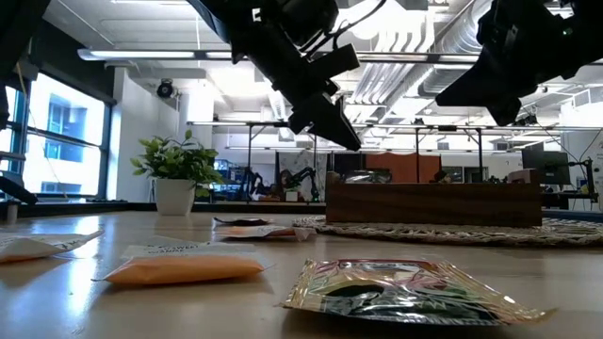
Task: Pick & Place Tea
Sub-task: Put the violet tea bag into the left section of the wooden organizer
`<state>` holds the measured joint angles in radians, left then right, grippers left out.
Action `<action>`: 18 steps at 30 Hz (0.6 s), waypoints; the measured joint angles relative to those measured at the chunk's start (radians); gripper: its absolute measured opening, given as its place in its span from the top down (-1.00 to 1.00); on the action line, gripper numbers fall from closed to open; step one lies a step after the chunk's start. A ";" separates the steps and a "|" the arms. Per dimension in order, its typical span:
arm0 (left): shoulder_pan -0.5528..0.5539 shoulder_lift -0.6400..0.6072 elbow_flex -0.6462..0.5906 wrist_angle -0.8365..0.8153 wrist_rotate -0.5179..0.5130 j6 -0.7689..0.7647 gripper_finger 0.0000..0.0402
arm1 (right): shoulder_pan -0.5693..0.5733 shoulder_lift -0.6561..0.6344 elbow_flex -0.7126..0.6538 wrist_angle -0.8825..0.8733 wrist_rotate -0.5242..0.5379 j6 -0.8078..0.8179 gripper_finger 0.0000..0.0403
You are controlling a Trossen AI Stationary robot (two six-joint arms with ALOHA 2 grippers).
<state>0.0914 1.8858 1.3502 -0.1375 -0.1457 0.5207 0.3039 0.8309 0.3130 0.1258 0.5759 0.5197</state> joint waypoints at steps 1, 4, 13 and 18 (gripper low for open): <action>0.000 0.000 0.000 0.003 -0.001 -0.013 0.54 | 0.000 0.011 0.000 0.009 0.002 0.000 0.99; -0.005 -0.001 0.006 0.011 -0.022 -0.154 0.45 | -0.008 0.068 0.000 0.064 -0.005 -0.002 0.99; -0.015 -0.083 0.130 -0.337 -0.020 -0.542 0.62 | -0.091 0.329 0.001 0.339 -0.134 -0.064 1.00; -0.030 -0.205 0.152 -0.434 -0.078 -0.650 0.75 | -0.123 0.492 0.077 0.339 -0.139 -0.083 1.00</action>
<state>0.0617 1.6804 1.5027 -0.5717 -0.2233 -0.1290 0.1809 1.3231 0.3900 0.4650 0.4367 0.4362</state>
